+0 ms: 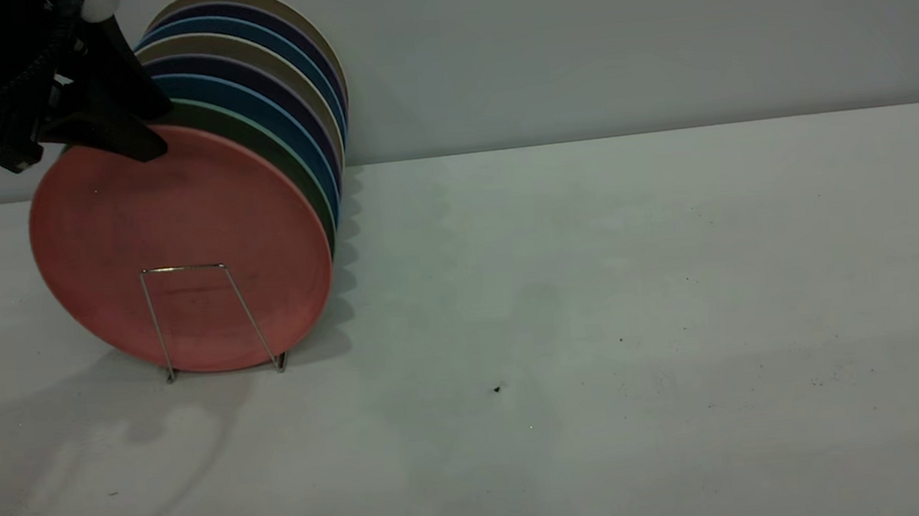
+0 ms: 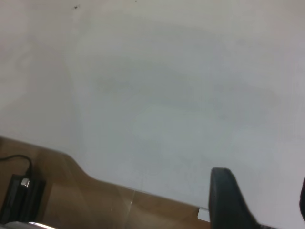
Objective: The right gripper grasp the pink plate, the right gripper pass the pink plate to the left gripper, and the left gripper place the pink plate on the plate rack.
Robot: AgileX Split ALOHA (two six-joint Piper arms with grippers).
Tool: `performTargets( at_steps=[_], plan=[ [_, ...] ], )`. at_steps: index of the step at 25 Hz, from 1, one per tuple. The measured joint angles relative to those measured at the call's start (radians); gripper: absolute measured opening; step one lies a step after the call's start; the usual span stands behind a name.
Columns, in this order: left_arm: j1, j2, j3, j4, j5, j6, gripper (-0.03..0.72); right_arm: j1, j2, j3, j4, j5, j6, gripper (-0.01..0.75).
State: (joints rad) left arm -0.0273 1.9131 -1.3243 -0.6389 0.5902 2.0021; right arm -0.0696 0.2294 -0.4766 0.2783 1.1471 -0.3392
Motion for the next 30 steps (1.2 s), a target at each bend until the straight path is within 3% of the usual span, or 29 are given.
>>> performTargets(
  at_steps=[6,12,17,24,30],
  plan=[
    [0.000,-0.037,0.000,0.001,0.022,-0.027,0.356,0.000,0.000,0.000,0.000,0.000,0.000,0.386],
    [0.000,-0.215,0.000,0.026,0.070,-0.283,0.356,0.000,0.000,0.000,-0.012,0.000,0.021,0.386],
    [0.000,-0.417,0.000,0.149,0.204,-0.743,0.356,0.000,-0.001,0.000,-0.047,-0.003,0.063,0.386],
    [0.000,-0.686,0.000,0.421,0.559,-1.411,0.356,0.031,-0.113,0.004,-0.085,-0.007,0.102,0.386],
    [0.000,-0.835,0.025,0.559,0.577,-1.777,0.356,0.031,-0.246,0.004,-0.109,-0.006,0.132,0.386]
  ],
)
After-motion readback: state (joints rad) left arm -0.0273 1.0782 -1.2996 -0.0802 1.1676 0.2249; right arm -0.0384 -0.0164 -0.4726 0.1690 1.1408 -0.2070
